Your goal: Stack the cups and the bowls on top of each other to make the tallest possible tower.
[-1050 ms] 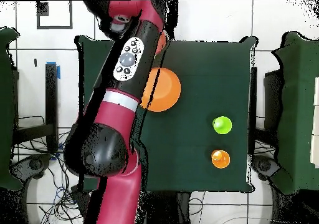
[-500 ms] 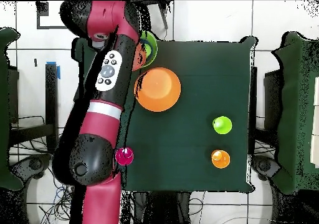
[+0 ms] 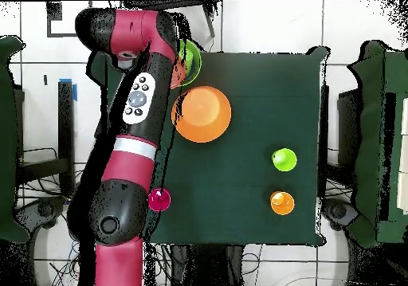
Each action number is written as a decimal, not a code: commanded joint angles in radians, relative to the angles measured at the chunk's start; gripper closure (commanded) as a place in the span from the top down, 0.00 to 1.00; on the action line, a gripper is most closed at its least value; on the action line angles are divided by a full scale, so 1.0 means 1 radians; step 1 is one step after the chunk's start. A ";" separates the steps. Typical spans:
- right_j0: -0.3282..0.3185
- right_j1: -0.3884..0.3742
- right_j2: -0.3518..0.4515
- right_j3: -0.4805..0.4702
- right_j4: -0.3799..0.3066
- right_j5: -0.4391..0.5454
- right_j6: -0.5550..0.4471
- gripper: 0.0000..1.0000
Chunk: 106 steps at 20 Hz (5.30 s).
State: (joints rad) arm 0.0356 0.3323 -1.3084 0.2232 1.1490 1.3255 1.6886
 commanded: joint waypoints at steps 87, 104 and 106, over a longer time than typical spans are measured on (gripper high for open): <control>0.105 0.029 -0.065 0.210 -0.114 -0.163 0.101 0.00; -0.064 0.051 -0.340 -0.112 0.121 0.000 0.182 0.00; -0.070 0.050 -0.372 -0.122 0.154 0.020 0.193 0.00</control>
State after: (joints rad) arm -0.0286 0.3432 -1.6096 0.2292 1.2491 1.2363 1.6974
